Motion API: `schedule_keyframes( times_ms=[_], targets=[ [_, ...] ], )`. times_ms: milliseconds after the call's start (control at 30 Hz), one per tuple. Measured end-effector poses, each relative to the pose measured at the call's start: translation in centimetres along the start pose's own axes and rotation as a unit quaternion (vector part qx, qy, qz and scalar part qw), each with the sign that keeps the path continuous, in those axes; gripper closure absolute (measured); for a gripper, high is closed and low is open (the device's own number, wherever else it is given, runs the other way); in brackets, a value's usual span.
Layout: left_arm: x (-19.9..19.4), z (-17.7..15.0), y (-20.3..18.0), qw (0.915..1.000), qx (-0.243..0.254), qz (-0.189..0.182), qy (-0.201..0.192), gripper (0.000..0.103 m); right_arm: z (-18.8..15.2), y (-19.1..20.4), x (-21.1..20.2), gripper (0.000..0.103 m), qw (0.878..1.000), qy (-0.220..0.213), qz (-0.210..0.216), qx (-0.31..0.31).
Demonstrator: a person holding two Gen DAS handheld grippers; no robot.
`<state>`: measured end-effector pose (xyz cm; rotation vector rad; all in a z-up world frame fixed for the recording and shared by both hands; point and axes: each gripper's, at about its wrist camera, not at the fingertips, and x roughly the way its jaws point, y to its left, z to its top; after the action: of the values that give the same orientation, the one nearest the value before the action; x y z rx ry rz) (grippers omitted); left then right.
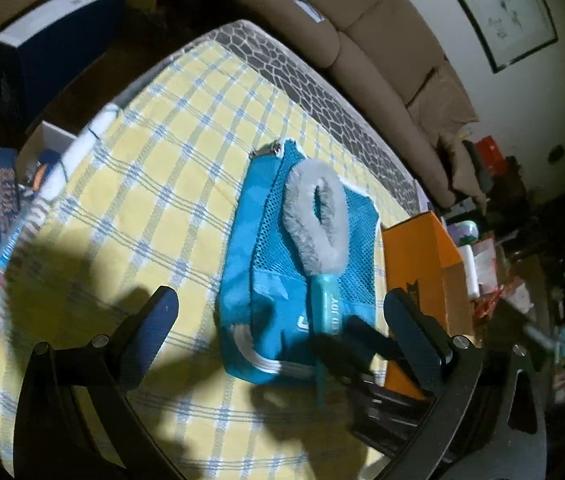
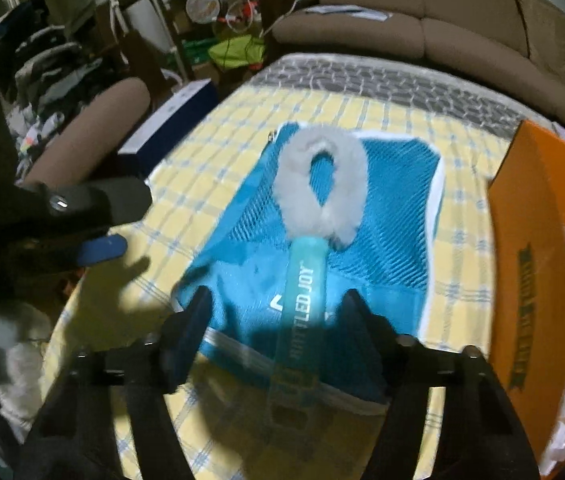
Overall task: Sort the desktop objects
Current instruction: 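Grasp the teal handle of the bottle brush with the left tool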
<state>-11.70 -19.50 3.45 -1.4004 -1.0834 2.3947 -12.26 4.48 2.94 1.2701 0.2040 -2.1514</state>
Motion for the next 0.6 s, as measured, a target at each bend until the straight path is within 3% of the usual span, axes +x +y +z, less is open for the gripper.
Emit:
schedule_keyframes(
  times_ms=[133,200,300,467,600],
  targets=[
    [0.7,-0.2,0.0,0.9996,-0.012,-0.021,0.011,0.001,-0.8,-0.9,2.2,0.059,0.999,0.035,-0.002,0.011],
    [0.9,-0.3,-0.4,0.9996,-0.009,-0.024,0.014,0.001,-1.0,-1.1,2.2,0.06,1.0,0.028,0.006,0.011],
    [1.2,-0.5,-1.0,0.9994,-0.001,-0.031,0.018,0.002,-1.0,-1.6,2.0,0.073,0.999,0.031,0.009,0.014],
    [2.8,-1.3,-2.1,0.9977,0.007,-0.049,0.046,0.013,-1.1,-1.8,1.5,0.073,0.998,0.034,0.035,0.025],
    [4.2,-1.6,-2.2,0.9963,-0.003,-0.059,0.063,0.014,-1.2,-1.7,0.9,0.073,0.996,0.034,0.076,0.041]
  ],
)
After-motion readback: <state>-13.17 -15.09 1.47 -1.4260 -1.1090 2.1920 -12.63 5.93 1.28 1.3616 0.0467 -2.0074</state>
